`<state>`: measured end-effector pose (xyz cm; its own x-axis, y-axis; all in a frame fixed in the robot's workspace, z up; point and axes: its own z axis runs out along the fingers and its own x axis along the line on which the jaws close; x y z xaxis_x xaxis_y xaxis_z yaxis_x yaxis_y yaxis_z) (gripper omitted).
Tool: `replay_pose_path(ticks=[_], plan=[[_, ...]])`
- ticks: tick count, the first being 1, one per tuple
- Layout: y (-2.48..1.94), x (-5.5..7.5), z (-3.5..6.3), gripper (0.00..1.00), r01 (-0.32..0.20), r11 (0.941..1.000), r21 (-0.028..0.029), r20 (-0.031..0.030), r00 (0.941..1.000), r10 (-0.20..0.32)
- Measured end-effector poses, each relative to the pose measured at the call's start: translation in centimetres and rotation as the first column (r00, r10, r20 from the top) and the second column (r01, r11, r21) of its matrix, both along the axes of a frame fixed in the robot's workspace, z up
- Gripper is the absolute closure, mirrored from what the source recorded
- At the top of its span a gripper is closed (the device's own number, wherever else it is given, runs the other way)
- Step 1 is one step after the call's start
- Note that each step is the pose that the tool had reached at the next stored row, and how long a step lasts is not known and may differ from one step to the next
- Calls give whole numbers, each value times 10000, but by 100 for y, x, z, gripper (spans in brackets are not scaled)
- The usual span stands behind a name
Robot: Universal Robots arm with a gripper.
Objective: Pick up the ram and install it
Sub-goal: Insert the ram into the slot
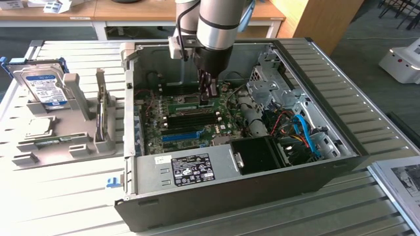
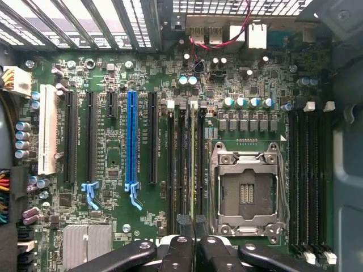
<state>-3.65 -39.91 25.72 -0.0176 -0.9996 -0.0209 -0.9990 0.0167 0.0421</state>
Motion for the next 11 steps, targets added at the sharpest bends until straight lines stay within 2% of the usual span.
replay_pose_path(ticks=[4,11], plan=[[0,0,-43,89,0,10000,0,0,10000,0],[-4,-1,-47,89,2,10000,1,0,10000,-2]])
